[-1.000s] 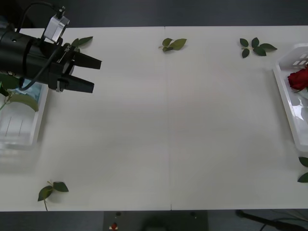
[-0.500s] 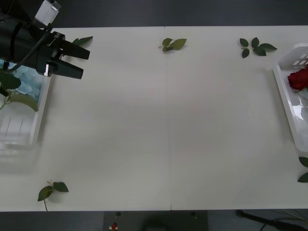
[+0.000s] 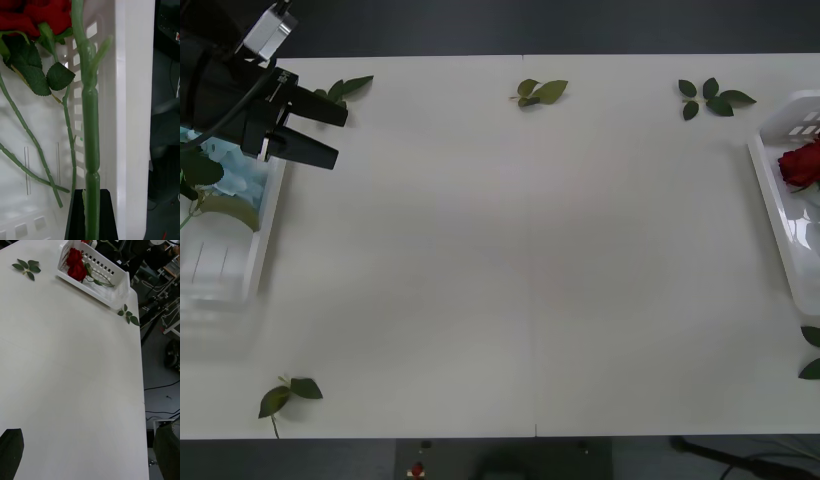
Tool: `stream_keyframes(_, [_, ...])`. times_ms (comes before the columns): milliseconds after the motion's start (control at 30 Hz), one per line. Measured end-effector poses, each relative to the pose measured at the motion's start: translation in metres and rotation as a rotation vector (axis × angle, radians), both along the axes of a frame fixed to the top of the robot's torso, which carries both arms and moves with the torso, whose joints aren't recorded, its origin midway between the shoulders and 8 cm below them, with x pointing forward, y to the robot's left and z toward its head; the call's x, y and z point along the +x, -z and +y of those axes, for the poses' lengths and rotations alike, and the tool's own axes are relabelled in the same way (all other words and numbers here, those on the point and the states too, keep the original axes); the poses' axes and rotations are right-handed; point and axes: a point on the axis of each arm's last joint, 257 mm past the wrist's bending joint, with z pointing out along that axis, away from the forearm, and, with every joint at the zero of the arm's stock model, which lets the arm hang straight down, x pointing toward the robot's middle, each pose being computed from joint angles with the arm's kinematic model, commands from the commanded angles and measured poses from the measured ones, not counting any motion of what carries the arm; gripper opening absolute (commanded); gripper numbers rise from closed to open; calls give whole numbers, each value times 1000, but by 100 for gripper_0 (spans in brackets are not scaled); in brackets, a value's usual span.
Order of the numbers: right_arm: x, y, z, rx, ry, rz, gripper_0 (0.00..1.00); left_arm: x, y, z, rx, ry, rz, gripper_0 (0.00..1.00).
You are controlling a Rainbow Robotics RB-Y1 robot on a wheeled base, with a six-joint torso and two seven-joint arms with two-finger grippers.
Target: Put the red flowers into the right box and the blue flowers into the left box
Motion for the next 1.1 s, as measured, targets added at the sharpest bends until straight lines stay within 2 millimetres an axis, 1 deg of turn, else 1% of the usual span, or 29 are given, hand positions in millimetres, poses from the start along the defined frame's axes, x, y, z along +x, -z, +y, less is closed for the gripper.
stream_keyframes(33, [2, -1, -1, 1, 1, -7, 43, 0, 0, 0, 0, 0, 0, 100])
stream_keyframes(67, [4, -2, -1, -2, -1, -14, 51, 0, 0, 0, 0, 0, 0, 100])
stream_keyframes(100, [7, -3, -2, -5, -2, -22, 69, 0, 0, 0, -1, 0, 0, 100])
stream_keyframes(233, [7, -2, -5, -15, 0, -16, 90, -2, -3, -3, -11, 7, 0, 100])
stream_keyframes(300, [6, -2, -7, -25, 2, -12, 96, -3, -5, -5, -19, 12, 0, 100])
stream_keyframes(400, [5, -1, -8, -23, 5, -10, 100, -4, -7, -6, -30, 15, 1, 100])
stream_keyframes(500, [6, 2, -4, -2, -3, -11, 100, -4, -8, -6, -31, 15, 1, 100])
stream_keyframes(633, [10, 7, 9, 44, -35, -11, 100, -4, -8, -6, -31, 15, 1, 100])
stream_keyframes(733, [15, 13, 25, 75, -106, 5, 100, -4, -8, -6, -31, 15, 1, 100])
stream_keyframes(833, [20, 18, 45, 126, -172, 8, 100, -4, -8, -6, -31, 15, 1, 100])
stream_keyframes(967, [20, 28, 84, 276, -222, 18, 100, -4, -8, -6, -31, 16, 1, 100])
stream_keyframes(1033, [24, 27, 109, 342, -266, 13, 100, -4, -8, -6, -31, 16, 1, 100])
stream_keyframes(1100, [28, 22, 141, 422, -328, 3, 100, -4, -8, -6, -31, 16, 1, 100])
